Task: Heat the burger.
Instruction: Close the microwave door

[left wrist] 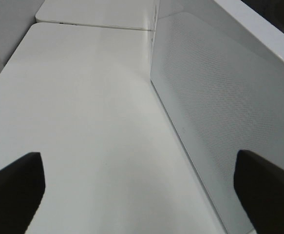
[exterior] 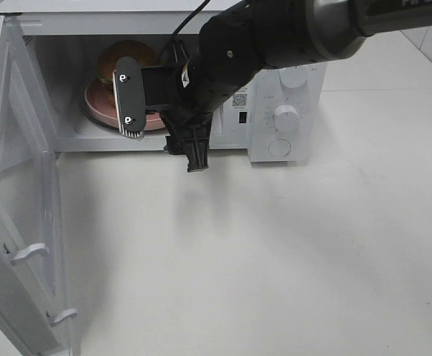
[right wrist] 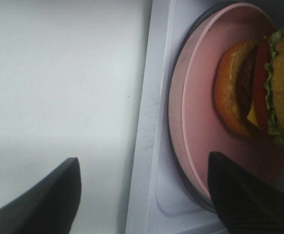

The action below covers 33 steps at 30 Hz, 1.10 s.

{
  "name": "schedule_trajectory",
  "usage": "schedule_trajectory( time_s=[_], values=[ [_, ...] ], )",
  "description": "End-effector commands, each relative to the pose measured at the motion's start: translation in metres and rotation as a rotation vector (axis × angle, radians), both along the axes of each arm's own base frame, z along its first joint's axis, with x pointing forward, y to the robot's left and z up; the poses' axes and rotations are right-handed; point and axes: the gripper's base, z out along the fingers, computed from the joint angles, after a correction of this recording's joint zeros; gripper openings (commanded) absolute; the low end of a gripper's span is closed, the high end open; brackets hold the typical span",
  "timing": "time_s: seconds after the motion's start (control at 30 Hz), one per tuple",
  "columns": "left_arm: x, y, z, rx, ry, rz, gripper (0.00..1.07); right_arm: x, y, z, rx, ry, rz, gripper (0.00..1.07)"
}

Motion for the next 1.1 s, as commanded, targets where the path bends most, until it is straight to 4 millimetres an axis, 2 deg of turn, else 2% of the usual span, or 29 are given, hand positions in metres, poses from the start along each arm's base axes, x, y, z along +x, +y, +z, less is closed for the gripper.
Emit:
schedule_trajectory(
  time_s=[0.03,0.4,1.03,1.1],
  values=[
    [-0.002,0.0,0.0,-0.004,-0.025,0.004,0.98,-0.009,-0.007,0.004,0.003,-0.007,0.006,0.73],
    [-0.002,0.0,0.0,-0.004,-0.025,0.004,0.98,-0.035,-0.03,0.006,0.046,0.036,-0.058,0.74],
    [-0.002,0.0,0.0,-0.004,-0.025,0.004,0.98,-0.085,-0.077,0.042,0.308,0.256,-0.532,0.74],
    [-0.002,0.0,0.0,-0.004,-0.025,0.004,0.98,-0.094,-0.085,0.045,0.325,0.301,-0.623,0.74]
  ],
)
